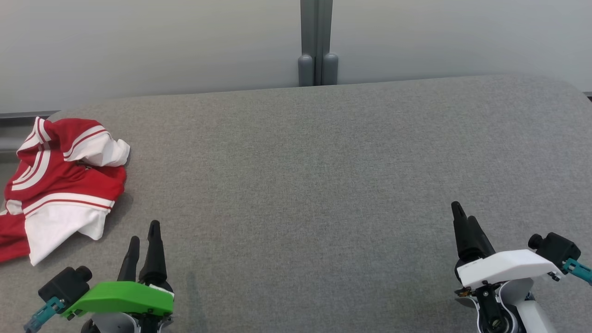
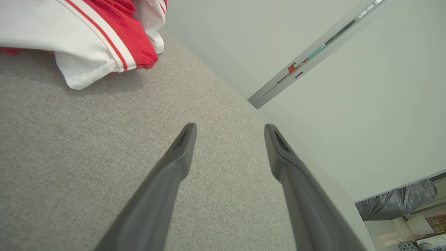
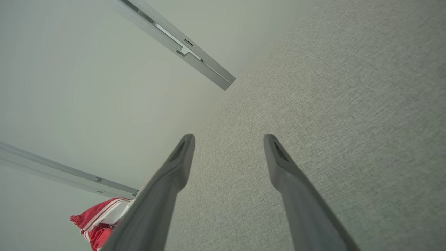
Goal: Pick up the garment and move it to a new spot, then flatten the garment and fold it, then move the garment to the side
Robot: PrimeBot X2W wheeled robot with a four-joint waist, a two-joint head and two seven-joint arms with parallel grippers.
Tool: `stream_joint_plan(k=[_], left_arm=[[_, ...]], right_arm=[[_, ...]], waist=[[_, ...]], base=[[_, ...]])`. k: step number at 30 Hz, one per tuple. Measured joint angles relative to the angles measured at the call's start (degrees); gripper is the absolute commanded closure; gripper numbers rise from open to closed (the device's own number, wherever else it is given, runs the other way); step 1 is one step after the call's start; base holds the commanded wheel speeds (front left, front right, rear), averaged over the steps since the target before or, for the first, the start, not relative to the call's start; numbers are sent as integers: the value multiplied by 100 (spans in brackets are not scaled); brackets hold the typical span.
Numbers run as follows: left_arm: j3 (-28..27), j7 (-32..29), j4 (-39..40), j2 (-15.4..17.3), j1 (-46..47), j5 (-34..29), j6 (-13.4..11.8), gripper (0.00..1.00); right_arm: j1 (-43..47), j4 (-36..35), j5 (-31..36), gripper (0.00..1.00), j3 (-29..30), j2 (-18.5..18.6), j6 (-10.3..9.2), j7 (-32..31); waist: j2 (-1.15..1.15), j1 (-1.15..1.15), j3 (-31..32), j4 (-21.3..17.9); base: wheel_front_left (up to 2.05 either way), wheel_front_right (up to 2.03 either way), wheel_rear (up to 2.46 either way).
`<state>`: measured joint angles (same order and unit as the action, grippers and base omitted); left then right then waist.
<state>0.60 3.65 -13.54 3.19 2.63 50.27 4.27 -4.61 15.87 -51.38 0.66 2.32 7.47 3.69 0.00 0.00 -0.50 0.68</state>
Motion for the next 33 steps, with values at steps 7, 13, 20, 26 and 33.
stream_joint_plan(k=[7, 13, 20, 26, 33], left_arm=[[92, 132, 36, 7, -15, -531, -25, 0], [137, 233, 58, 9, -30, -943, -34, 0], [201, 349, 92, 12, -55, -1450, -51, 0], [269, 450, 107, 19, -58, -1823, -51, 0], [310, 545, 154, 21, -58, -2218, -51, 0]], right_arm=[[-39, 8, 520, 0, -99, 4, 0, 123], [-53, 55, 877, 0, -168, 8, 0, 225], [-91, 66, 1296, 0, -253, 12, 0, 344], [-118, 74, 1639, 0, -311, 16, 0, 437], [-160, 115, 1975, 0, -404, 20, 0, 543]], waist=[[0, 0, 2, 7], [0, 0, 2, 8], [0, 0, -13, 14], [0, 0, -38, 24], [0, 0, -67, 27]], base=[[0, 0, 0], [0, 0, 0], [0, 0, 0], [0, 0, 0], [0, 0, 0]])
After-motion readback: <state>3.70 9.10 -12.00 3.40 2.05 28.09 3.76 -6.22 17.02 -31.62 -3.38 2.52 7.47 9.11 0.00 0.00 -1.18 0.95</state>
